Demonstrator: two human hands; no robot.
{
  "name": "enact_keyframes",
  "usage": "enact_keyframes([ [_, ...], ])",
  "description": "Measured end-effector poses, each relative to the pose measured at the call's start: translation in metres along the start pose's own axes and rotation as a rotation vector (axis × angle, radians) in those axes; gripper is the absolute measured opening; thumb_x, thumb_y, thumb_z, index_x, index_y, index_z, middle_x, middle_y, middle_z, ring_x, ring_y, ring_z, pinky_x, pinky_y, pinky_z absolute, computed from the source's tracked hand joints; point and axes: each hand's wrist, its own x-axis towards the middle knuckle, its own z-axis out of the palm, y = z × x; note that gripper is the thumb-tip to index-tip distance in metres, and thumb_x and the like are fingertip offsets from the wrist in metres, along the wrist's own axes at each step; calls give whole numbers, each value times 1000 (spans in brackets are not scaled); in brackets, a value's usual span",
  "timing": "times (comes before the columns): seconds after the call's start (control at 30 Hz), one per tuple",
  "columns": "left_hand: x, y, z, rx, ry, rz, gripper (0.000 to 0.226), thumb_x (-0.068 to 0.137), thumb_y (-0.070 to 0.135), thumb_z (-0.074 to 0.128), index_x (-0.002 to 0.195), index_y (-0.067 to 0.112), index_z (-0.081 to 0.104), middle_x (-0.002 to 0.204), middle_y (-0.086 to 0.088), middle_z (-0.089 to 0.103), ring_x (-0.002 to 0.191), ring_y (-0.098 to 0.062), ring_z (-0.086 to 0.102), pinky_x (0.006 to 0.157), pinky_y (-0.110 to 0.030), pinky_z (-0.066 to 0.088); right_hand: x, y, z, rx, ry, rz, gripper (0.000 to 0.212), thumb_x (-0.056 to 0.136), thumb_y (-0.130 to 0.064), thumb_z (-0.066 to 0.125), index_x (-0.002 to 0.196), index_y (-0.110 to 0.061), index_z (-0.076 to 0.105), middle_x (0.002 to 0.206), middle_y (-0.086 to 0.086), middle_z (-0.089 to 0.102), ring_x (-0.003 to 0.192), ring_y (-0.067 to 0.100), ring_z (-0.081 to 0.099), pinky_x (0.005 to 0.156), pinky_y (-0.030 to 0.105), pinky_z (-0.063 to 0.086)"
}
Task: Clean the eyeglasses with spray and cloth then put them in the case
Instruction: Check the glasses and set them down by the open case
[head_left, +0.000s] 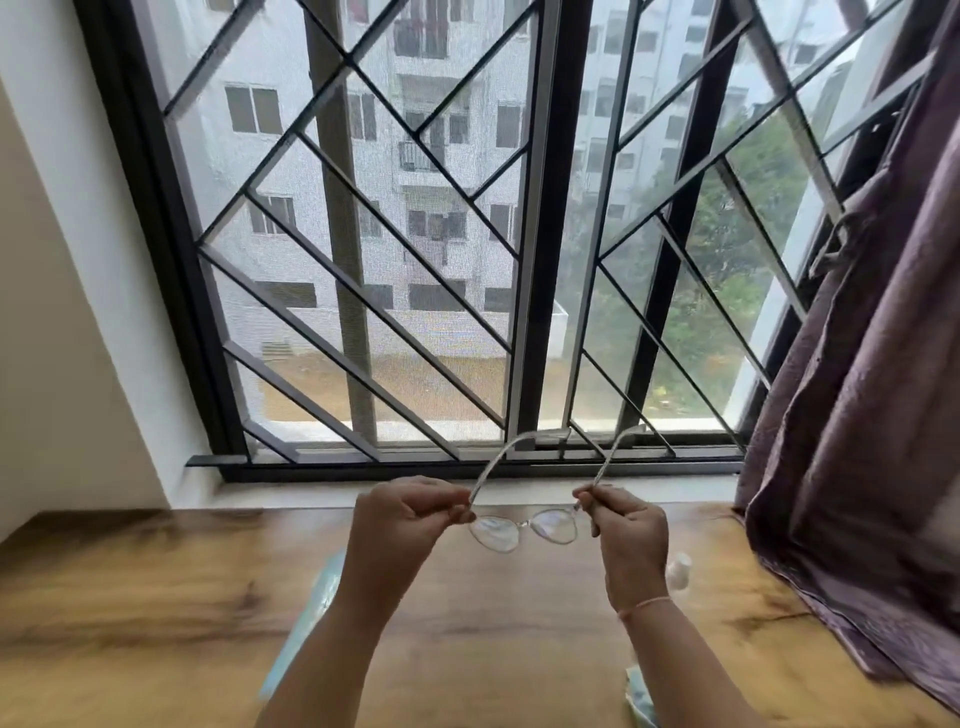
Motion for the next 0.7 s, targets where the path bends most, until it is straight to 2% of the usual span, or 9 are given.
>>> enact_keyframes([
  [0.1, 4, -9, 1, 178, 88, 78, 38, 64, -3, 78, 77, 32, 73, 68, 24, 69, 69, 0, 67, 70, -14, 52, -4, -4, -1, -35, -18, -46, 26, 73, 9, 69, 69, -16, 72, 68, 4, 66, 50, 0, 51, 58, 16, 42],
  [0.17, 7, -15, 3, 216, 152, 95, 32, 65, -3, 77, 79, 25, 74, 68, 31, 66, 70, 3, 66, 71, -11, 50, -8, -9, -2, -42, -49, -91, 24, 74, 8, 68, 72, -15, 72, 73, 7, 65, 54, 0, 52, 60, 17, 41],
  [0.23, 10, -19, 4, 246, 223, 117, 24, 66, -4, 77, 78, 16, 76, 76, 29, 67, 73, 2, 66, 71, -12, 50, -10, -12, -2, -31, -84, -131, 24, 74, 8, 68, 75, -16, 73, 76, 4, 65, 64, 2, 55, 62, 16, 42],
  [0.3, 11, -23, 3, 251, 289, 145, 23, 67, -3, 77, 82, 14, 76, 85, 21, 68, 74, -1, 66, 71, -19, 52, -13, -15, -2, 11, -112, -149, 26, 72, 11, 67, 76, -15, 74, 77, -5, 65, 72, 6, 57, 63, 16, 44],
  [0.4, 11, -26, 2, 237, 342, 199, 22, 68, 1, 75, 87, 13, 75, 88, 17, 68, 74, -2, 66, 71, -24, 52, -17, -20, 1, 106, -114, -156, 27, 71, 16, 65, 81, -7, 73, 72, -9, 68, 66, 2, 57, 58, 11, 45],
  [0.47, 12, -26, 1, 215, 353, 221, 22, 69, 2, 75, 88, 13, 75, 82, 14, 71, 73, -3, 66, 71, -25, 53, -18, -23, 3, 153, -103, -179, 26, 70, 19, 63, 86, -1, 71, 71, -6, 71, 67, 2, 62, 58, 10, 46],
  [0.53, 12, -24, 0, 182, 349, 232, 22, 69, 4, 74, 89, 15, 74, 79, 19, 70, 73, -2, 66, 72, -23, 53, -18, -23, 5, 185, -99, -201, 27, 70, 23, 60, 81, 1, 71, 71, -1, 72, 72, 7, 66, 58, 13, 47],
  [0.63, 13, -19, -1, 162, 331, 252, 24, 68, 11, 70, 91, 18, 72, 80, 34, 65, 76, 6, 65, 74, -15, 51, -13, -21, 5, 218, -89, -221, 45, 68, 27, 55, 66, -13, 75, 68, 2, 72, 70, 15, 67, 62, 19, 51],
  [0.7, 13, -16, -1, 162, 325, 271, 23, 68, 13, 69, 90, 19, 72, 78, 41, 61, 78, 10, 63, 75, -10, 48, -10, -20, 6, 199, -95, -255, 46, 69, 26, 55, 65, -14, 75, 68, 2, 72, 71, 17, 66, 65, 22, 53],
])
